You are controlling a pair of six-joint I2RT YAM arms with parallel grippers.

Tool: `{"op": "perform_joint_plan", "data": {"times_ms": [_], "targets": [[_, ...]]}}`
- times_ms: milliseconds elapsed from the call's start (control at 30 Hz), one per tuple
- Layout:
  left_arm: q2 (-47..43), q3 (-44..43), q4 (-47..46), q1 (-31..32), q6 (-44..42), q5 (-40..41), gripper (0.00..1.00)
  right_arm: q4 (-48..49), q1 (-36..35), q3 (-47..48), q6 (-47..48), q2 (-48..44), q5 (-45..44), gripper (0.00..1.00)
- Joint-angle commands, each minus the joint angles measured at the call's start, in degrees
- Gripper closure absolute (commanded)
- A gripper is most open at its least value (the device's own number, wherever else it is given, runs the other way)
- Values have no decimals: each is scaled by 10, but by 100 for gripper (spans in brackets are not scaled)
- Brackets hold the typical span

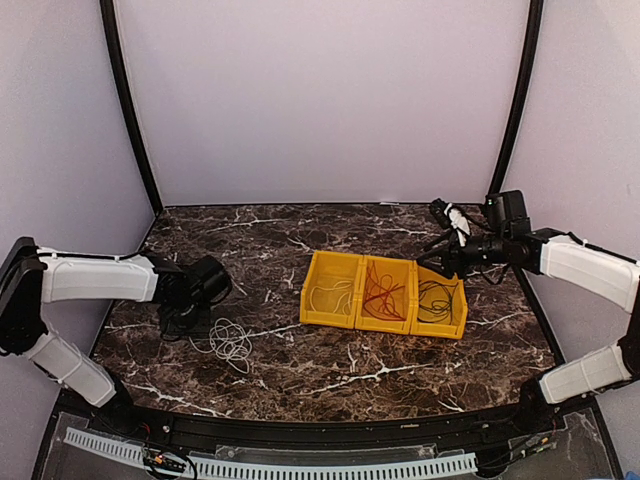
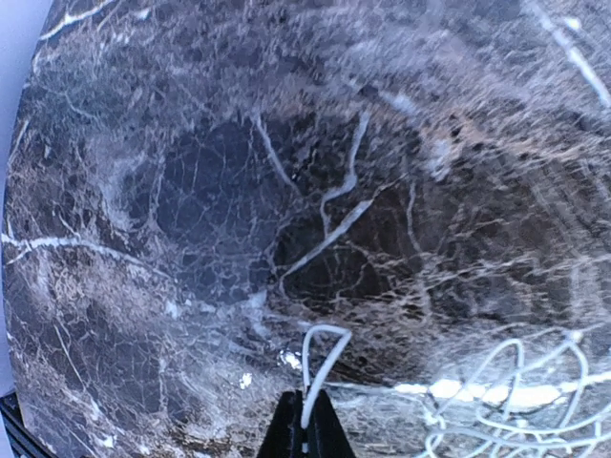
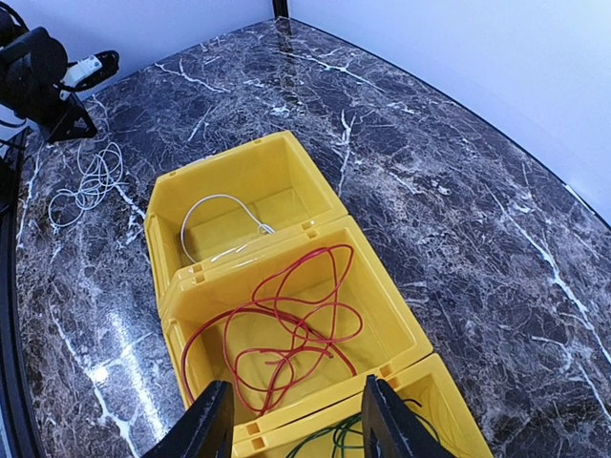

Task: Untangle the cables

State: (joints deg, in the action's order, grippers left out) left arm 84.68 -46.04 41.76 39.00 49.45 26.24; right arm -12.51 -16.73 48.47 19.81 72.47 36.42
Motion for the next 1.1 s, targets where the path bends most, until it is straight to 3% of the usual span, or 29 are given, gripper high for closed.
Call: {"op": "perform_joint_plan", "data": {"times_ms": [0, 167, 367, 567, 867, 1000, 1067], "targets": [[-83, -53, 2, -3, -66, 3, 100, 16, -31, 16, -7, 5, -4, 53], [-191, -99, -53, -2, -155, -65, 100, -13, -129, 85, 13, 47, -47, 52], [-248, -143, -87, -2, -218, -147, 100, -64, -264, 237, 20, 145, -75, 48], [-257, -178, -106, -1, -216, -193, 100, -46, -338, 406, -34, 280, -38, 40], [-268, -199, -109, 4, -208, -195, 100, 37, -407, 536, -131, 476, -2, 32], [-275, -217, -104, 5, -210, -192, 100, 70, -413, 567, -165, 530, -28, 40], [-278, -234, -101, 5, -212, -190, 100, 73, -412, 589, -182, 558, -33, 56]]}}
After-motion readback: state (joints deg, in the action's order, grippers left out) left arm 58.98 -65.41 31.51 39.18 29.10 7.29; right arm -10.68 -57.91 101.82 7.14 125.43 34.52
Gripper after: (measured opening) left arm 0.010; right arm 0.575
